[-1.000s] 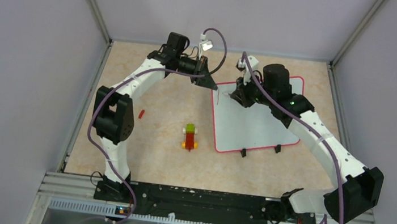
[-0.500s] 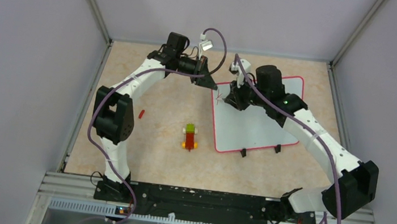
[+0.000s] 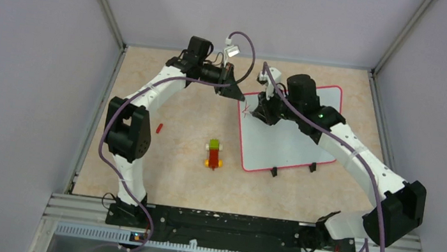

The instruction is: Write a sentence on the whiteboard

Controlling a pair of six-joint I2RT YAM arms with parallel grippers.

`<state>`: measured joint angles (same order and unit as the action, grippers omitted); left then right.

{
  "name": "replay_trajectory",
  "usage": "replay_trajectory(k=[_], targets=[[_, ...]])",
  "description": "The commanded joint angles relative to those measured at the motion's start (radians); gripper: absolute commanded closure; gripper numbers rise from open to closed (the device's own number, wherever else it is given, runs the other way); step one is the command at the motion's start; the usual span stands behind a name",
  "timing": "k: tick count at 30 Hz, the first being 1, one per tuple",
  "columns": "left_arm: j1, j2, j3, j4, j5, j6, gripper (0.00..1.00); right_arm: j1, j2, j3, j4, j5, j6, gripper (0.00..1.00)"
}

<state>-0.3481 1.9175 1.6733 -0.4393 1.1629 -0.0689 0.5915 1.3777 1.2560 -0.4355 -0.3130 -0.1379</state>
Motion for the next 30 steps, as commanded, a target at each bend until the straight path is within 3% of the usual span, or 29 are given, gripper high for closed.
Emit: replay_trajectory(k=[1,19,30], targets=[[-0.005,-0.049,-0.010,0.037,0.028,0.016,1.00,-0.023,-0.048,-0.025,-0.001,0.046,-0.011,1.00],[-0.005,-0.047,-0.010,0.043,0.032,0.008,1.00,-0.075,-0.136,-0.031,-0.019,-0.046,-0.026,1.00],[-0.006,-0.052,-0.014,0.044,0.035,0.007,1.00,-0.075,-0.092,-0.005,0.020,0.005,-0.016,1.00]])
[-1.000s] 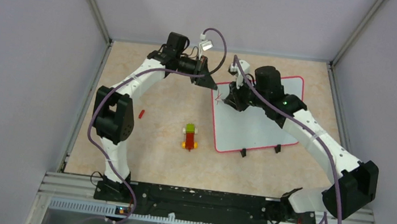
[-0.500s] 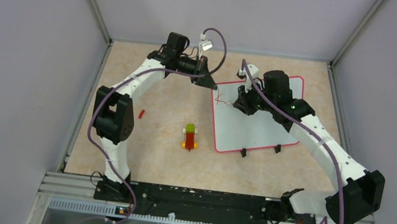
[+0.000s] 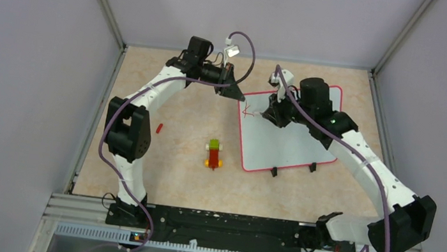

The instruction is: Write a sentence on the whiteboard

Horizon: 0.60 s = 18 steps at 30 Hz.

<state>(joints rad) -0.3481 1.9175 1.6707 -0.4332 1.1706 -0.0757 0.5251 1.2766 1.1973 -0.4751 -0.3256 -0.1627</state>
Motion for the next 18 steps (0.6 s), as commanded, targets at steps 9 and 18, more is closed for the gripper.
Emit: replay_trajectory(k=[9,18], targets=[[-0.006,-0.054,-0.015,0.040,0.023,0.017,1.00,-0.009,0.036,0.049,0.062,0.076,-0.002,1.00],[-0.006,-0.052,-0.015,0.044,0.025,0.012,1.00,-0.063,-0.003,0.057,0.022,0.102,-0.021,1.00]])
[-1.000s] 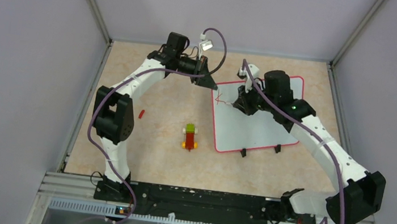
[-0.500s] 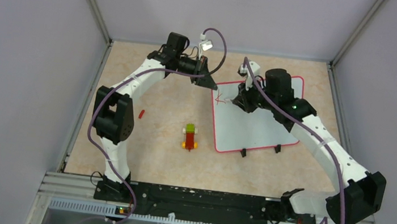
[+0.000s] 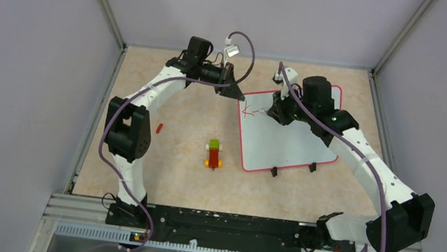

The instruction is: Write a sentence on the whiteboard

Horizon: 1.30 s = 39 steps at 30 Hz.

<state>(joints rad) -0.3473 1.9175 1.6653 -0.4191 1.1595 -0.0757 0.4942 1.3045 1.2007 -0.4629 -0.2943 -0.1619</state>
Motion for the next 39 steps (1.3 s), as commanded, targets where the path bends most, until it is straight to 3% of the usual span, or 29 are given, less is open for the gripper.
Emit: replay_trajectory(k=[1,20,39], targets=[[-0.007,-0.052,-0.009,0.031,0.036,0.013,1.00,-0.032,-0.031,0.057,0.010,0.071,-0.022,1.00],[-0.007,-0.051,-0.006,0.030,0.036,0.013,1.00,0.021,0.047,0.086,0.033,0.023,-0.001,1.00],[-0.006,-0.055,-0.007,0.028,0.032,0.017,1.00,0.028,-0.031,-0.031,0.013,0.053,-0.014,1.00]])
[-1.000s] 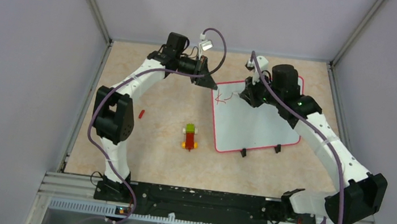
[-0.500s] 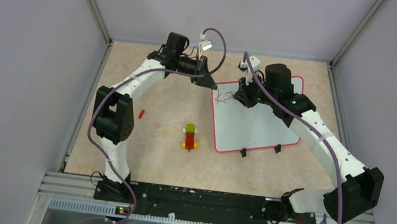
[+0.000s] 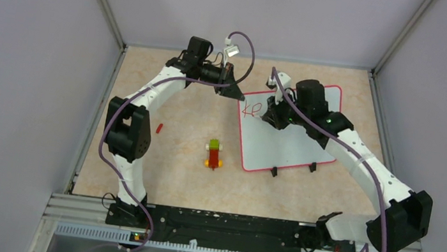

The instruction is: Write a sentence on the whiteboard

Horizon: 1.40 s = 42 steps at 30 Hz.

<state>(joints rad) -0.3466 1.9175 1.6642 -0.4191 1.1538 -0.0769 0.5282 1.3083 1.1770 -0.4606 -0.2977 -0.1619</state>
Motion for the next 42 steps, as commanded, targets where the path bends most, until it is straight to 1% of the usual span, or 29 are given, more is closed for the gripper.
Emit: replay_trajectory(k=[1,7,14,22,30,35,42], targets=[[-0.007,-0.055,-0.007,0.028,0.036,0.019,1.00,-0.012,-0.039,-0.003,0.007,0.056,-0.013,1.00],[-0.007,-0.057,-0.007,0.028,0.036,0.017,1.00,-0.048,-0.051,0.037,-0.017,0.047,-0.021,1.00],[-0.008,-0.056,-0.006,0.029,0.037,0.013,1.00,-0.048,-0.071,0.064,-0.028,0.035,-0.018,1.00],[-0.007,-0.057,-0.007,0.030,0.036,0.014,1.00,-0.051,-0.051,0.065,-0.012,0.054,-0.025,1.00],[-0.008,-0.055,-0.007,0.029,0.036,0.017,1.00,-0.091,-0.054,0.044,-0.021,0.085,-0.041,1.00],[-0.008,-0.057,-0.009,0.029,0.036,0.018,1.00,-0.117,-0.056,0.063,-0.027,0.088,-0.047,1.00],[-0.008,-0.057,-0.008,0.029,0.035,0.018,1.00,-0.123,-0.050,0.082,-0.013,0.100,-0.033,1.00]])
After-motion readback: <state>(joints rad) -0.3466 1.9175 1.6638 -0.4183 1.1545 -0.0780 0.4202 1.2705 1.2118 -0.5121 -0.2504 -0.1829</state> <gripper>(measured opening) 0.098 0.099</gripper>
